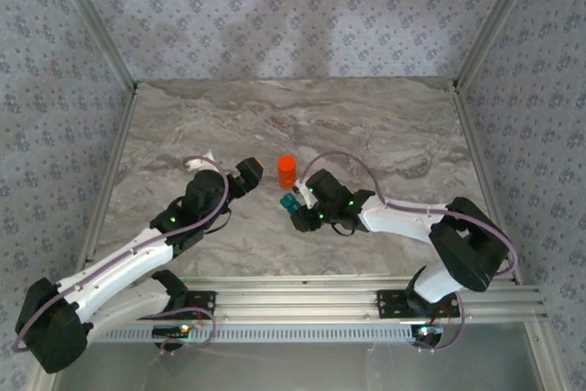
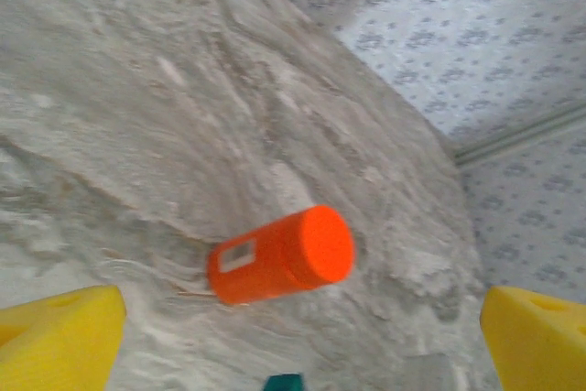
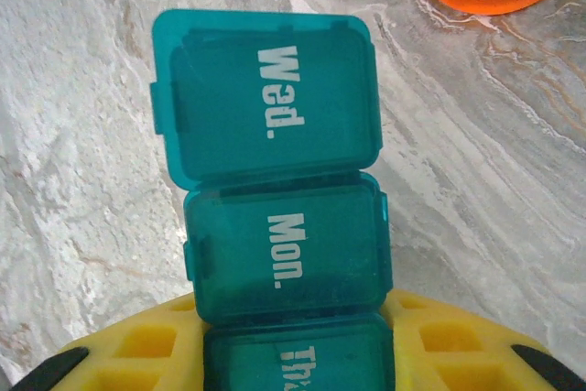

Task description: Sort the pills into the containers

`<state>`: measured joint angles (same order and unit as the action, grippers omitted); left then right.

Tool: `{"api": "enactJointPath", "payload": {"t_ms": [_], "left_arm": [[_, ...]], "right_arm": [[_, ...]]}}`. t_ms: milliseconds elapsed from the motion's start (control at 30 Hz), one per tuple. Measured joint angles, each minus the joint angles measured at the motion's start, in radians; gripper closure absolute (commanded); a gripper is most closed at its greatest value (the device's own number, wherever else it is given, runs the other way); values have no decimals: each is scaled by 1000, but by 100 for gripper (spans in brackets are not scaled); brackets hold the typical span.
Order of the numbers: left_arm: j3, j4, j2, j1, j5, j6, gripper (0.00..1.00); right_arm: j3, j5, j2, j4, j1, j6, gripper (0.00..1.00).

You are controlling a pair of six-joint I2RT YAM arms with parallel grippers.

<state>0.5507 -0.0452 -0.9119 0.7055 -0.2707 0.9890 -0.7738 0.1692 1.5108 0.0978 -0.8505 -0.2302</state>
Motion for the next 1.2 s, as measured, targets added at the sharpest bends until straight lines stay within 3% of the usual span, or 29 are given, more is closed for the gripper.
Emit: {"api": "enactJointPath", "payload": {"t_ms": [200, 600, 1033, 1200], "left_arm": [[-47, 72, 29, -56, 1, -31, 1], [-68, 97, -35, -64, 39, -47, 1], [-67, 66, -135, -64, 85, -50, 1], [-66, 63, -151, -64, 96, -50, 1]], "right_arm": [[-40, 40, 54, 42, -3, 118, 76], [-97, 25, 160, 116, -73, 248, 73], [-152, -46, 209, 120, -93, 292, 55], [-150, -61, 209, 120, -93, 292, 42]]}}
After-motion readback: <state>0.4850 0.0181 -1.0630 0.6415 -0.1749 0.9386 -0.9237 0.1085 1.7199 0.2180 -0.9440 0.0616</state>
